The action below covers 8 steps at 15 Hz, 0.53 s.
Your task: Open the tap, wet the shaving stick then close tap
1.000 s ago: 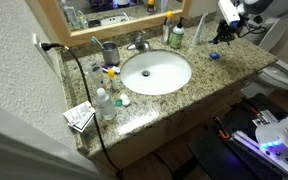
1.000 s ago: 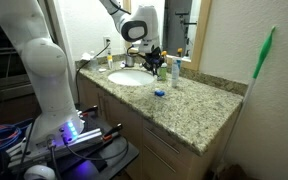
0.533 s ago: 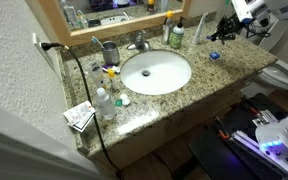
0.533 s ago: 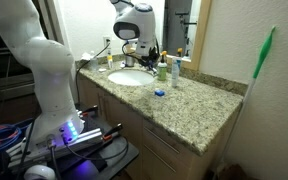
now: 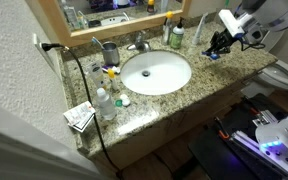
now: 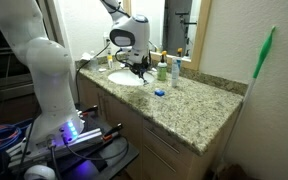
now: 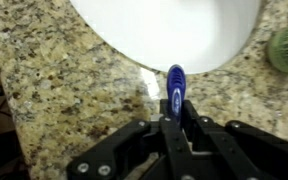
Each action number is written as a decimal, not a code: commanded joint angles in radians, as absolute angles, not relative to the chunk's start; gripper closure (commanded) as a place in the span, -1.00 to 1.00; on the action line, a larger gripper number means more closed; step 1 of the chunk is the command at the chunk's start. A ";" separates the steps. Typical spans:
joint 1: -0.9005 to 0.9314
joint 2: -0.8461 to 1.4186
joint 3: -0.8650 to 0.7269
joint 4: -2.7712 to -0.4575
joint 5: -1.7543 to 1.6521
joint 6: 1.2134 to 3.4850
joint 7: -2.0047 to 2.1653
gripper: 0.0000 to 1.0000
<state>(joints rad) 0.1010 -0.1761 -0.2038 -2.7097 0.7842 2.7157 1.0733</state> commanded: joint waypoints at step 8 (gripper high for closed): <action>0.090 0.152 -0.121 -2.612 0.573 3.008 1.439 0.21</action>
<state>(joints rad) 0.0804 0.0861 -0.1034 -2.6427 0.6186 2.9525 1.3707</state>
